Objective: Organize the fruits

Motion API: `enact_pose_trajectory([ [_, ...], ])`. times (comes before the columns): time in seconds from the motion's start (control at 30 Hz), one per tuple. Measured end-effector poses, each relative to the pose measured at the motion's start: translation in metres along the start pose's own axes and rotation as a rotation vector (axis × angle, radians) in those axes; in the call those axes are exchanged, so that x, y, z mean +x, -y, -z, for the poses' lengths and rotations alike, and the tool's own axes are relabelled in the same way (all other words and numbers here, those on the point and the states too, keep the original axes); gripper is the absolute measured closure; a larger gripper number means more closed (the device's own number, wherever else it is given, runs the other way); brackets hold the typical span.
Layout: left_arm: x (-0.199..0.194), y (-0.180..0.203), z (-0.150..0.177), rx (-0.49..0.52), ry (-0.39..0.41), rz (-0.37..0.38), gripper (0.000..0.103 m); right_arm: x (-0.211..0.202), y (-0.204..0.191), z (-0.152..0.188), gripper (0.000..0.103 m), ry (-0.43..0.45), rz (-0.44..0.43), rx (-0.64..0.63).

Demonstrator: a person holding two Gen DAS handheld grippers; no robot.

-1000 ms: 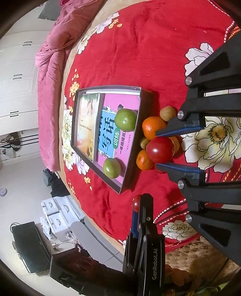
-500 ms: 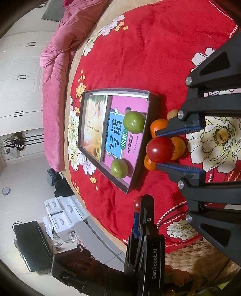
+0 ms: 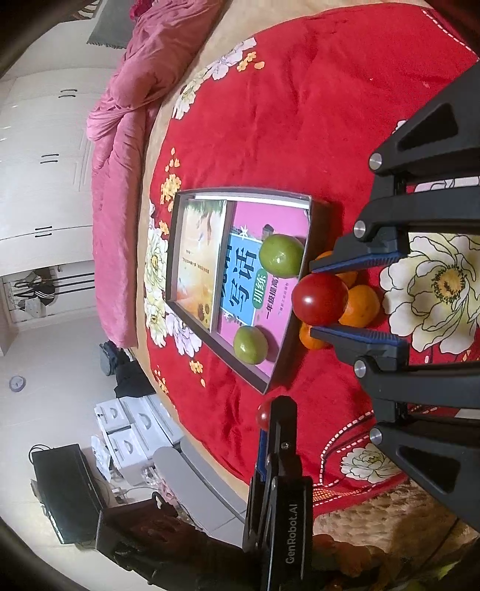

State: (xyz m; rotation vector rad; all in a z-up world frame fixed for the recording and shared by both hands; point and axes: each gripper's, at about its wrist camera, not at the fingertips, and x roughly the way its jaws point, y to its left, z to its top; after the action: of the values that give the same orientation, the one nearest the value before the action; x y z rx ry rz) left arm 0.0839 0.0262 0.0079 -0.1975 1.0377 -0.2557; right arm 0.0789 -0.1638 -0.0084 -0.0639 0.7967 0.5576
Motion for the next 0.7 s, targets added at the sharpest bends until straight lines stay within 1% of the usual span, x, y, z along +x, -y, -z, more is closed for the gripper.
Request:
enact_pose_trajectory([
  [0.7, 0.003, 0.002, -0.024, -0.020, 0.034, -0.005, 0.073, -0.002, 0.022, -0.014, 0.075, 0.035, 0.033, 0.045],
])
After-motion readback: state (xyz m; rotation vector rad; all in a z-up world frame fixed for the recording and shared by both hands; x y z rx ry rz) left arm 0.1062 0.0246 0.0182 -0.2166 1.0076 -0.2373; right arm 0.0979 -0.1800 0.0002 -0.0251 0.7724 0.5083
